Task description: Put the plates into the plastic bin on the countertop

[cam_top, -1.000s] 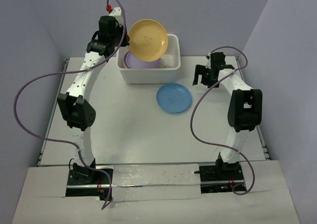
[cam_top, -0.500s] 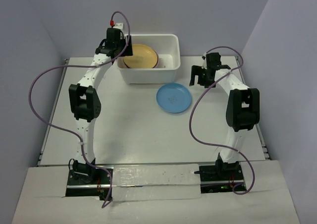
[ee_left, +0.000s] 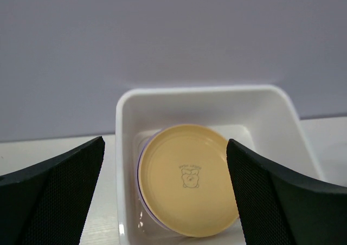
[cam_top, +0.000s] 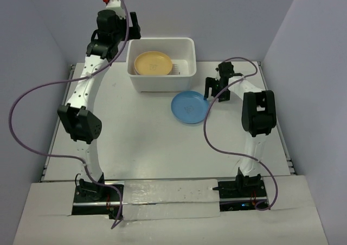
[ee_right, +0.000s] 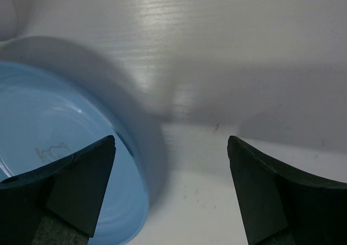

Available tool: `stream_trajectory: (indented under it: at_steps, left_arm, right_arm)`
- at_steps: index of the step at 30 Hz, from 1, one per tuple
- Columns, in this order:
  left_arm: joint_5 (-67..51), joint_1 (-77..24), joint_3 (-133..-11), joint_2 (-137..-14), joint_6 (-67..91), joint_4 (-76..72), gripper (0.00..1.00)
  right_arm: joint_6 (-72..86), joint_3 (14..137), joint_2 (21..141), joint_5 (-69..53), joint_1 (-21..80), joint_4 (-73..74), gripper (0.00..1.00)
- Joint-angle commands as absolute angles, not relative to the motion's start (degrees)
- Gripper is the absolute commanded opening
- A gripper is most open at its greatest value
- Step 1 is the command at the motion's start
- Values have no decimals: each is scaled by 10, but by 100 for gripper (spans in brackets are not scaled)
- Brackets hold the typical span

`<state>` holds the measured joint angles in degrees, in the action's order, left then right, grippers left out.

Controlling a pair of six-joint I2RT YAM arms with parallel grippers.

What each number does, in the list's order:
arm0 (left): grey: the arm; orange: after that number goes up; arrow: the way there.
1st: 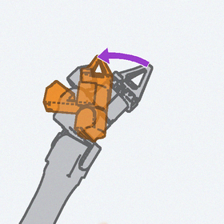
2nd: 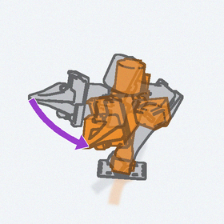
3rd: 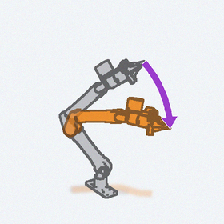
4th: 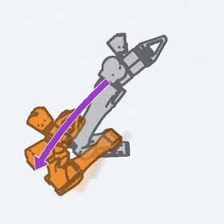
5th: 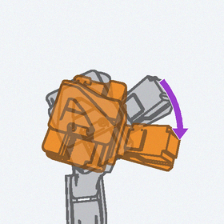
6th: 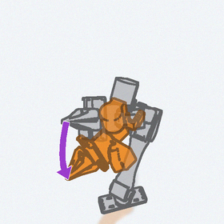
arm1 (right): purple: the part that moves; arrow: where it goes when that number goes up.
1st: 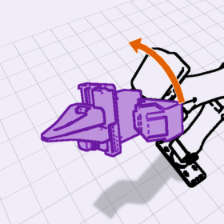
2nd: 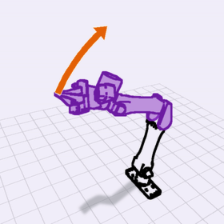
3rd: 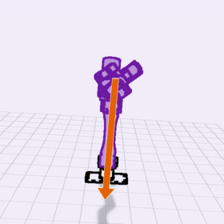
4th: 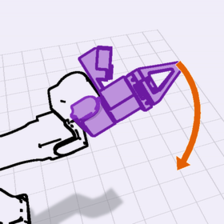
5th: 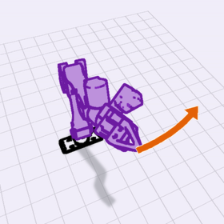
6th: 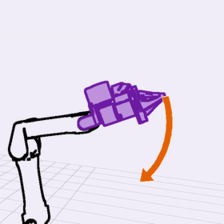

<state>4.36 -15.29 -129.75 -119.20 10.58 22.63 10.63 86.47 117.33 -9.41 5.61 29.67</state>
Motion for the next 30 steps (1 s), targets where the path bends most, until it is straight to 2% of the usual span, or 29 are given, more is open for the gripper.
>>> stream_trajectory:
  at_steps: [1, 3, 4, 7, 8, 10, 13, 14, 15, 20, 24, 25, 30]
  left_arm:
    - [48, -159, -1290, -1099, 93, 191, 99]
    - [63, -160, -1259, -1074, 83, 192, 99]
    - [69, -160, -1249, -1066, 80, 192, 99]
    - [89, -158, -1215, -1038, 62, 195, 99]
    - [92, -157, -1208, -1033, 60, 196, 99]
    - [94, -150, -1192, -1021, 65, 202, 99]
    - [86, -141, -1177, -1011, 73, 211, 99]
    - [86, -141, -1177, -1011, 74, 211, 99]
    - [84, -137, -1168, -1007, 74, 212, 99]
    - [70, -119, -1140, -996, 85, 224, 99]
    - [71, -107, -1102, -984, 101, 221, 99]
    - [68, -101, -1089, -981, 111, 220, 99]
    - [47, -86, -1056, -971, 146, 222, 99]
  right_arm:
    - [112, 909, 1194, -87, 66, 289, 89]
    - [109, 916, 1205, -87, 71, 293, 84]
    - [104, 917, 1210, -89, 76, 294, 76]
    - [94, 921, 1215, -97, 93, 301, 62]
    - [91, 923, 1217, -100, 93, 301, 61]
    - [84, 929, 1227, -109, 105, 323, 43]
    - [89, 918, 1223, -118, 105, 331, 30]
    - [88, 914, 1221, -117, 105, 332, 21]
    - [86, 910, 1217, -113, 104, 337, 0]
    - [67, 849, 1141, -136, 54, 355, 0]
    - [18, 781, 1025, -168, 5, 368, 0]
    - [-20, 751, 959, -179, 4, 373, 0]
    - [-52, 748, 859, -225, 5, 397, 0]
